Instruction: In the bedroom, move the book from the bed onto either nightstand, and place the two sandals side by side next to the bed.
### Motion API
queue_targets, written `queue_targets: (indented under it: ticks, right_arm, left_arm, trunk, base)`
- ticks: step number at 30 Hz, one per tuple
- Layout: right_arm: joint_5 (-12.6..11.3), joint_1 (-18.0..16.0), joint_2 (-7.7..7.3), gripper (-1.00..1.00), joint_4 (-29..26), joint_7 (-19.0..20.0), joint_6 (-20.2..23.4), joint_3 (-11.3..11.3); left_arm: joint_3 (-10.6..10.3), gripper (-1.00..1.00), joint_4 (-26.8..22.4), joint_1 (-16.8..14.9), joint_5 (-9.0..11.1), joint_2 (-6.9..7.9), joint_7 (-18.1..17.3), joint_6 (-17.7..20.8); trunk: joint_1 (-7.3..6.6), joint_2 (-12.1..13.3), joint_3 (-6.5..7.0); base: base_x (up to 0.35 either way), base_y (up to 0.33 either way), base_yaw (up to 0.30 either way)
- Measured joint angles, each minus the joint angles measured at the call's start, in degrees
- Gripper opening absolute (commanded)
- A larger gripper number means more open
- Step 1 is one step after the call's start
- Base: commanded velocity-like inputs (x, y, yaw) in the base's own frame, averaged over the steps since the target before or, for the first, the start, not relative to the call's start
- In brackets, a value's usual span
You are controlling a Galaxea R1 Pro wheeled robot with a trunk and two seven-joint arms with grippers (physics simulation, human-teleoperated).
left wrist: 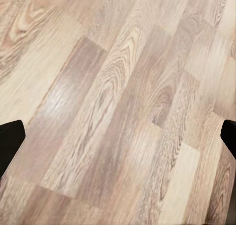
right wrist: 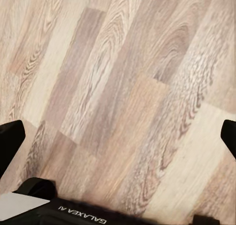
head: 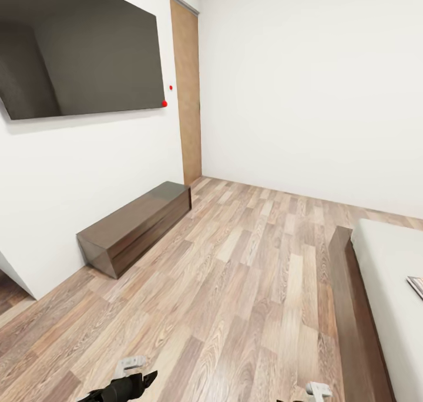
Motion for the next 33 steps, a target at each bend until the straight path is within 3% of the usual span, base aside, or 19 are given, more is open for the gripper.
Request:
queue_targets:
  ticks: [8,33]
  right_arm:
    - [-0.05,0.00,-0.01,1.00,2.73,-0.16,-0.08,-0.02]
    - [-0.06,0.00,0.04,1.00,3.19,-0.16,-0.08,-0.02]
  left_arm:
    - [0.00,1.00,-0.01,0.00,0.02,0.00,-0.01,0.07]
    - [0.01,1.00,0.02,0.00,0.10,-0.06,-0.02,0.16]
  trunk:
    - [0.00,0.00,0.00]
    - [0.00,0.00,0.00]
  base:
    - [0.324,0.000,0.000]
    - [0.327,0.000,0.000]
